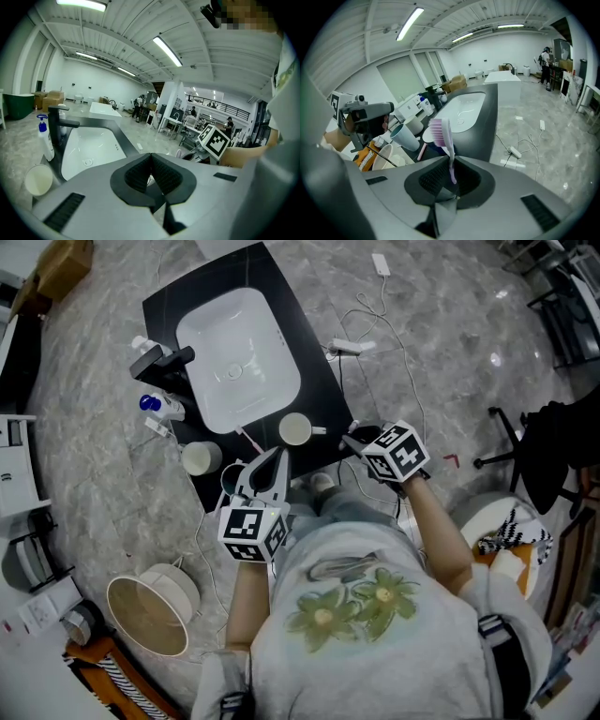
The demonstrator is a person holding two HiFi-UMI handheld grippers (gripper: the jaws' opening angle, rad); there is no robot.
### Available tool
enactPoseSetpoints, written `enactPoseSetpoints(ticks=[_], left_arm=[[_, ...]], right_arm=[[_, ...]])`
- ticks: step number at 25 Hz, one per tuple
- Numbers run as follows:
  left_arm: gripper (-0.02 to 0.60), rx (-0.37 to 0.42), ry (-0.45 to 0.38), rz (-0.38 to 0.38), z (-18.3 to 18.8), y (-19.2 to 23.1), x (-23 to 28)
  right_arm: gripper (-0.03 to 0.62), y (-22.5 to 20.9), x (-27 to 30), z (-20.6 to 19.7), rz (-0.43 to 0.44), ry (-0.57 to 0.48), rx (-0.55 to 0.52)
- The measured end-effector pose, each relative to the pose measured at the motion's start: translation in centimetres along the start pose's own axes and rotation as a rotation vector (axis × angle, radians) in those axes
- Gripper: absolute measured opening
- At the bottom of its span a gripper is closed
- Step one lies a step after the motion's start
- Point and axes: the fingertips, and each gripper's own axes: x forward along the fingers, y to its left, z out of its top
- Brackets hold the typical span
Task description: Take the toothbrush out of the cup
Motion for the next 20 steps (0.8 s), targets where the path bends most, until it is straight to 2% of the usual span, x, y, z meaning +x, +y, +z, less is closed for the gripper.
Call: enactPoseSetpoints(ticks=[12,20], left_arm=[[0.018,-0.019,-0.004,0.036,0.4,1.5,0.8],[0.018,-0.034,-0.005,0.068,0.7,2.6,1.2]], right_arm=[[0.063,-1.9,3.4,2.6,0.034,-0.070,0.042],[0.063,-3.0,5.8,3.6,0.068,-0.066,0.066]])
